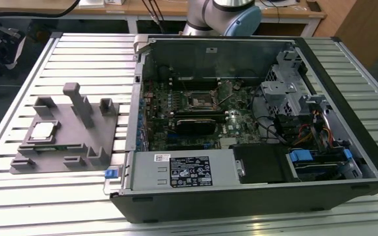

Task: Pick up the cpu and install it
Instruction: 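Pick up the cpu and move it towards the insertion slot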

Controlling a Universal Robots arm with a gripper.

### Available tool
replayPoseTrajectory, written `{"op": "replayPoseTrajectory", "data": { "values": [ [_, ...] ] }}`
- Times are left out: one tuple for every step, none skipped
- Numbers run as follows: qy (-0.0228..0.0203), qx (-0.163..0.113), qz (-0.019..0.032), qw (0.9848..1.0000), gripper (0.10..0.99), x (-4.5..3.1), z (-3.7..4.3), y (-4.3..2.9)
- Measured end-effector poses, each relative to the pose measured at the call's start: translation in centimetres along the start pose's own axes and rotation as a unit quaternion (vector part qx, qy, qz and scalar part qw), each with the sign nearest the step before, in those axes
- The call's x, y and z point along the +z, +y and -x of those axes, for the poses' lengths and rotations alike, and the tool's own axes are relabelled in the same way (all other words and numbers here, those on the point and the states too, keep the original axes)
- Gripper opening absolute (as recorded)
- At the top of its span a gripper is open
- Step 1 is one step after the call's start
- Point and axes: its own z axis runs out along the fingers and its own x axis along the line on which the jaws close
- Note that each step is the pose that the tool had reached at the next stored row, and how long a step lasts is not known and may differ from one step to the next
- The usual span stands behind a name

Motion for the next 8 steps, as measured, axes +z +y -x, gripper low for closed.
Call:
{"op": "replayPoseTrajectory", "data": {
  "values": [
    [-0.0012,0.000,0.0005,1.0000,0.106,0.08,-0.02,-0.01],
    [-0.0012,0.000,0.0005,1.0000,0.106,0.12,-0.02,-0.01],
    [-0.0011,0.000,0.0004,1.0000,0.106,0.16,-0.02,-0.02],
    [-0.0011,0.000,0.0004,1.0000,0.106,0.21,-0.03,-0.02],
    [-0.0011,0.000,0.0004,1.0000,0.106,0.25,-0.03,-0.03],
    [-0.0011,0.000,0.0004,1.0000,0.106,0.29,-0.03,-0.04],
    [-0.0011,0.000,0.0004,1.0000,0.106,0.32,-0.04,-0.05],
    [-0.0011,0.000,0.0004,1.0000,0.106,0.36,-0.03,-0.05]
  ]
}}
